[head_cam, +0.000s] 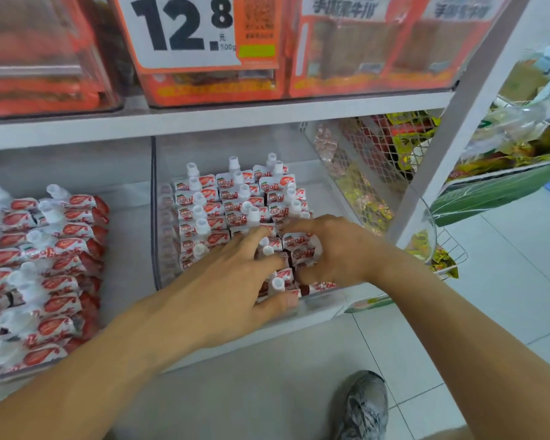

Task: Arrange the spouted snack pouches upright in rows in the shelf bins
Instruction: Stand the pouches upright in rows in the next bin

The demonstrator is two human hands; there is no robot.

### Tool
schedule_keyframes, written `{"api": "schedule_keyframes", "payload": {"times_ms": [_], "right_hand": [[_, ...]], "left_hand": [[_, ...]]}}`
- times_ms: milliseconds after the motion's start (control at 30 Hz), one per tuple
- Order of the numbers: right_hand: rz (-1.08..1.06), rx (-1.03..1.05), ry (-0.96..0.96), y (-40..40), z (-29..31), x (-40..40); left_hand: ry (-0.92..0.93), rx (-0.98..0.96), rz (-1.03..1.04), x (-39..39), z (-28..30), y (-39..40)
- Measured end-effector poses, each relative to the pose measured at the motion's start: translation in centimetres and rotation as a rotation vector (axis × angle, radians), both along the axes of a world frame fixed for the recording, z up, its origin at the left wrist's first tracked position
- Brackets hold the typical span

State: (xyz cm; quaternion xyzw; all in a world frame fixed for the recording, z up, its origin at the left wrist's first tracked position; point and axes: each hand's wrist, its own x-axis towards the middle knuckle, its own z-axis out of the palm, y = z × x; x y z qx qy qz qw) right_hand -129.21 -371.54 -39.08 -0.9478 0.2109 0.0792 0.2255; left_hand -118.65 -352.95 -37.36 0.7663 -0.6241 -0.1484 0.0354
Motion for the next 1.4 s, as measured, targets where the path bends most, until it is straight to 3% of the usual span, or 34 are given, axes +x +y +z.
{"api": "schedule_keyframes", "payload": {"times_ms": [267, 467, 633, 867, 1100, 1233, 1400], "right_hand": [[-0.095, -0.075, 0.060, -2.3, 1.3, -1.8], [-0.050, 0.117, 0.248, -3.8, 3.7, -2.7], [-0.092, -0.088, -0.096, -2.4, 3.9, 0.6], [0.063, -0.269, 0.108, -1.8, 1.3, 6.6], [-0.019, -0.372, 0.066, -2.7, 0.7, 6.0], [-0.031, -0.305, 0.163, -4.1, 1.1, 5.5], [-0.051, -0.151, -0.024, -5.2, 3.4, 8.0]], "left_hand": [[-0.020, -0.037, 0.001, 0.0, 0.1, 0.2], [-0.012, -0.012, 0.006, -0.1, -0.1, 0.1], [-0.012, -0.018, 0.005, -0.1, 0.2, 0.1], [-0.004, -0.010, 0.013, -0.3, 0.4, 0.2], [-0.007, -0.025, 0.008, -0.2, 0.2, 0.3], [-0.027, -0.029, -0.001, -0.2, 0.2, 0.2], [-0.019, -0.039, 0.000, -0.1, 0.1, 0.1]]}}
